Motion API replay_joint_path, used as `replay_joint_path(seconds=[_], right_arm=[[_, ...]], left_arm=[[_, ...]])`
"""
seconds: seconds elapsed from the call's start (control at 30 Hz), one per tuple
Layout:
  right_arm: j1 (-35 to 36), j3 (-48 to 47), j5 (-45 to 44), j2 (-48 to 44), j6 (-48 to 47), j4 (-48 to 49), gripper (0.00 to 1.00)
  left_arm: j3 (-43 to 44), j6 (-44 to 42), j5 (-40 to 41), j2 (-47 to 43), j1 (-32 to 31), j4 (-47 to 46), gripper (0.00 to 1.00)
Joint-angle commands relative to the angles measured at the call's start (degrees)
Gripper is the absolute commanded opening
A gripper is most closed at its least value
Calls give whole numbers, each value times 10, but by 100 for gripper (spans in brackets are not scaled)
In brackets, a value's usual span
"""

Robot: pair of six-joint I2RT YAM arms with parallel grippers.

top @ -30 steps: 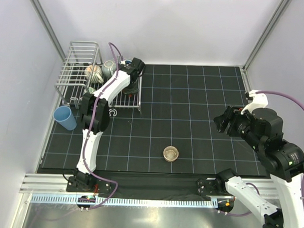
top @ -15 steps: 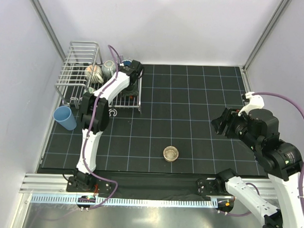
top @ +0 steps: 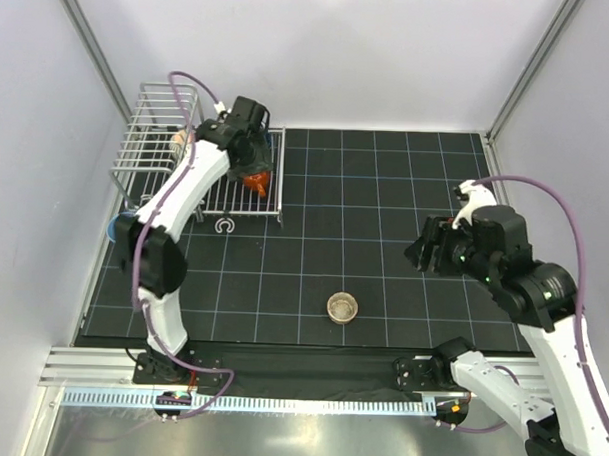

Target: Load the cups into the dish rack

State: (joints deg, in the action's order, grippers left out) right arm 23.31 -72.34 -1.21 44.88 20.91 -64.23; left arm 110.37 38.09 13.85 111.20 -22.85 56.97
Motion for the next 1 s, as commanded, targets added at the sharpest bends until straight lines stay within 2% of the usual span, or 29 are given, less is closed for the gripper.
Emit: replay_joint_path(seconds=[0.0,0.2,0.3,0.5,0.63,0.8,0.97], right_arm=[[3,10,68,20,1,40,70],[2,68,140,73,22,81,70],[4,142,177,117,33,103,70],[38,188,173,182,37,135,70],[88,199,151,234,50,146,69],[118,229,148,288,58,184,57],[148,248,154,330,73,220,52]], left_arm=[[-43,22,-45,-95,3,7,61],[-139,56,-127,-241,3,9,62],[-207,88,-169,-326,3,1,62],[-321,158,-227,-472,3,-6,64],[-364,197,-249,-527,3,-13,65],[-393,242,-283,-555,2,-34,66],[-393,265,-319,-556,3,-49,66]])
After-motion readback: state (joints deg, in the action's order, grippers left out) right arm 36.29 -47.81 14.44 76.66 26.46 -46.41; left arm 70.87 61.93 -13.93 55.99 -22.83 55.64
